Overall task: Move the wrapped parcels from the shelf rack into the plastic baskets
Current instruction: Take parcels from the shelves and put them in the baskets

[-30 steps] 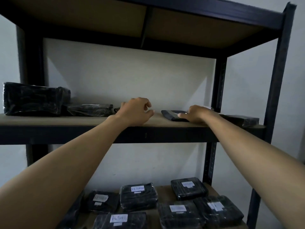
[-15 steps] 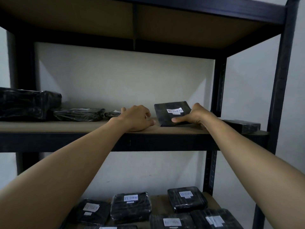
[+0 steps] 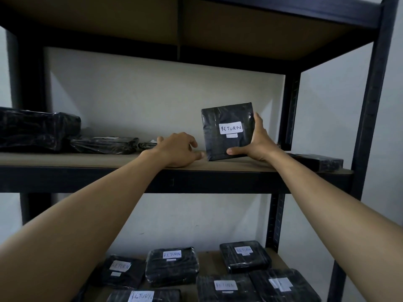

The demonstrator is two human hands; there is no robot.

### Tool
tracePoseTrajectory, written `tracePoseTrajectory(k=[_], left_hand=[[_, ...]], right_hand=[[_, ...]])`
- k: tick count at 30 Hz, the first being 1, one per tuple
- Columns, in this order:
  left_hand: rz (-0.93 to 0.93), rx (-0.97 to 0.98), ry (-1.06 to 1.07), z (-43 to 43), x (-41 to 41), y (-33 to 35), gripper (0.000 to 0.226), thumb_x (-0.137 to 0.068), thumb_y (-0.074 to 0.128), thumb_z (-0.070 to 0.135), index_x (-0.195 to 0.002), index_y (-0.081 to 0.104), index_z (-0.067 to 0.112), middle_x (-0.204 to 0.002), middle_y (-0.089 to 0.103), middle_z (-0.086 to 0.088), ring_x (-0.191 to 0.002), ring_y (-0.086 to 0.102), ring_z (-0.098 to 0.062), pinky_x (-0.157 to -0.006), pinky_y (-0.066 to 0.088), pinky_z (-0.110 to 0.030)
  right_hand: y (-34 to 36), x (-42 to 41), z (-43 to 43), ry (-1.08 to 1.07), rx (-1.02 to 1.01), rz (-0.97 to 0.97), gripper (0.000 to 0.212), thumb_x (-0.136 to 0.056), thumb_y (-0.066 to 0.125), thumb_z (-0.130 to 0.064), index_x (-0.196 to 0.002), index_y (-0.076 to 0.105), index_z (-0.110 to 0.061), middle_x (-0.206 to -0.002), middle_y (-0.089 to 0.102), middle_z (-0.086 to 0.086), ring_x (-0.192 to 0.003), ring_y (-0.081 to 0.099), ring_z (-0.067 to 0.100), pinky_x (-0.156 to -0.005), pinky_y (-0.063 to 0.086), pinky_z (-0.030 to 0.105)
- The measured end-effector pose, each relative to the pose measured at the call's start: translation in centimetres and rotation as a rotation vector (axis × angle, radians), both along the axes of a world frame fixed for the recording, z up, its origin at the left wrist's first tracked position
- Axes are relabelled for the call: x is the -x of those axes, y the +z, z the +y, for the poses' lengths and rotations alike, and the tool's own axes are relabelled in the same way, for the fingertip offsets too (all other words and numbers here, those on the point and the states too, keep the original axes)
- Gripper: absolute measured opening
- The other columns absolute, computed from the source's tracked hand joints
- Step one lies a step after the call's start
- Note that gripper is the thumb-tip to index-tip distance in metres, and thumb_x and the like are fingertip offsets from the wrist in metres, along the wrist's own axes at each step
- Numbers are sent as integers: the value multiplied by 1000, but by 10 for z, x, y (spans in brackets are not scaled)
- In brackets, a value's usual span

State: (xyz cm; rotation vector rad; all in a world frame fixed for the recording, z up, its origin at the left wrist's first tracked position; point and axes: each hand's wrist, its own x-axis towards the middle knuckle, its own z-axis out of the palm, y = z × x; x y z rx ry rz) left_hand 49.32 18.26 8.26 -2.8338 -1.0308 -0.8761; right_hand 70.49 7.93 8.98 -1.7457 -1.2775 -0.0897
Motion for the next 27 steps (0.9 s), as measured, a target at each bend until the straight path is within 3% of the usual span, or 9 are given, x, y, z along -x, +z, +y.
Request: tracePoseTrajectory(k=[2,6,8,10,12,15,23,27], left_hand=[[-21,2,-4,0,8,0,50,-88,53,57,-128,54,26,-119,61,8,-117,51,-16,-103,27,-45],[-110,-30,-9,0,30,0,47,-88,55,56,-124,56,26,-114,62,9,-110,53,-15,-99,29,-42],[-135,-38,-14,-1,42,-1,45,-87,56,56,-122,57,27,-111,62,9,-107,54,-14,-99,29,-42],[-164,-37,-25,-2,53,-2,43,-87,56,56,-119,58,27,-107,62,11,-104,54,-13,-99,30,-42],[-201,-43,-38,-3,65,-3,41,-87,57,55,-117,59,26,-102,60,13,-101,54,-12,-98,30,-41],[-240,-78,-58,-6,83,-5,40,-87,57,54,-116,59,26,-101,61,13,-97,53,-10,-93,27,-36],[-333,-184,-150,-28,144,-15,36,-89,57,47,-117,60,25,-112,65,10,-107,57,-14,-89,23,-30],[-411,-273,-196,-46,181,-38,34,-90,57,42,-118,59,21,-114,64,8,-106,56,-15,-93,24,-30]], right_hand=[[0,2,2,-27,22,-44,142,-58,93,-32,-153,-13,-29,-153,25,15,-142,25,32,-115,24,49],[-2,8,-1,-79,34,-95,134,-61,89,-43,-155,-5,-26,-156,25,13,-142,27,31,-114,26,46],[-2,11,-4,-80,-13,-79,126,-66,86,-43,-156,0,-25,-156,28,8,-140,34,30,-111,36,47],[-1,16,-7,-37,-80,37,115,-73,84,-30,-155,5,-27,-154,34,3,-127,49,27,-88,56,44],[-1,23,-10,1,-138,158,105,-78,80,-18,-155,9,-27,-151,36,1,-117,56,24,-67,61,36],[-2,38,-15,9,-207,231,95,-83,76,-13,-155,14,-24,-149,39,0,-111,60,23,-59,60,32],[-13,122,-48,54,-435,268,72,-93,64,-15,-152,25,-26,-144,41,-5,-102,60,11,-56,58,26],[-36,170,-67,75,-479,247,66,-94,63,-18,-150,30,-27,-140,41,-12,-107,61,10,-69,61,35]])
